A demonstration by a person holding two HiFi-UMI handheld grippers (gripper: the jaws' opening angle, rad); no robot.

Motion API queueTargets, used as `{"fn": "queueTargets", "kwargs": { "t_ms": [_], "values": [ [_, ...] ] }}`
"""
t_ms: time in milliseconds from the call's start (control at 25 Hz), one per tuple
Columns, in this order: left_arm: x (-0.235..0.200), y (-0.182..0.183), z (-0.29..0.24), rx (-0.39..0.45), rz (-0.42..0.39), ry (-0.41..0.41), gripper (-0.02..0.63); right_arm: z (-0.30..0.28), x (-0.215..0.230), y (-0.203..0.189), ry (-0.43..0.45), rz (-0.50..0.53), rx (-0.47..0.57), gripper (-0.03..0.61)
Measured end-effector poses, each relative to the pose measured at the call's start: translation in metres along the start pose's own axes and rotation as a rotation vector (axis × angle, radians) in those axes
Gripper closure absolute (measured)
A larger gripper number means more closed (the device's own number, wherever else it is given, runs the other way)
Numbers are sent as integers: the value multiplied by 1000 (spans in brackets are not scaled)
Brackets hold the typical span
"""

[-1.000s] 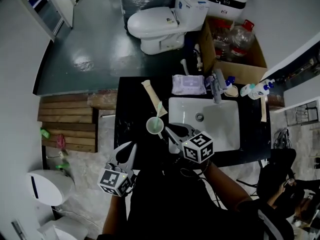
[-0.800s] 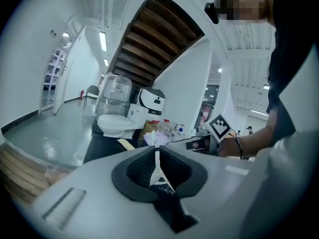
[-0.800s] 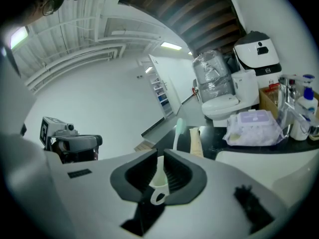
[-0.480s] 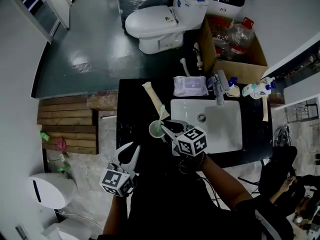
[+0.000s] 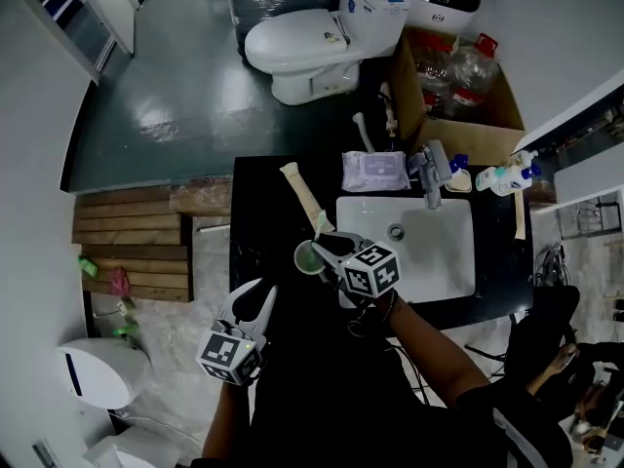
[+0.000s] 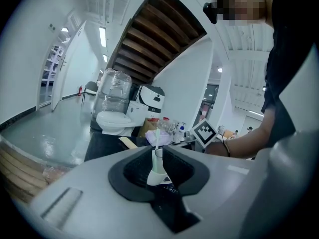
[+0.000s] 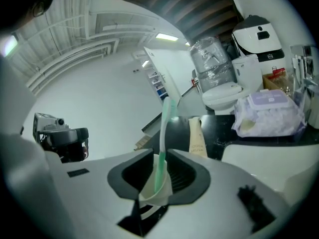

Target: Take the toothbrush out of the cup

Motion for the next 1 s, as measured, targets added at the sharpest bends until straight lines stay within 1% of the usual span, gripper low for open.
{"fn": "queueTargets", "kwargs": {
  "t_ms": [240, 280, 320, 400, 640, 920, 1000],
  "values": [
    [-4, -2, 1, -5, 3, 15, 541, -7, 1, 1, 9, 31, 1, 503],
    [-4, -2, 2, -5, 3, 18, 541, -6, 0, 2, 9, 41, 4, 508],
    [-4, -2, 2, -4, 2, 21, 541, -5, 0, 3, 10, 48, 11, 527],
    [-4, -1, 3, 1, -1, 26, 541, -2, -1, 7, 12, 49, 30, 535],
    [1, 0, 5, 16, -7, 33, 543, 17, -9, 17, 29, 49, 73, 537],
    [8, 5, 12, 55, -16, 49, 545, 39, -21, 27, 29, 89, 92, 538],
    [10, 7, 14, 64, -21, 50, 545, 44, -22, 31, 26, 86, 106, 538]
  ]
}}
Point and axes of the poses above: the fingertips, and each gripper's own axes: z backward along the fingers, x to its right, y out of its top, the point moved 3 cm from there along z, backward along the fingers, and after that the axes turned 12 degrees about x, right-handed, at the moved point
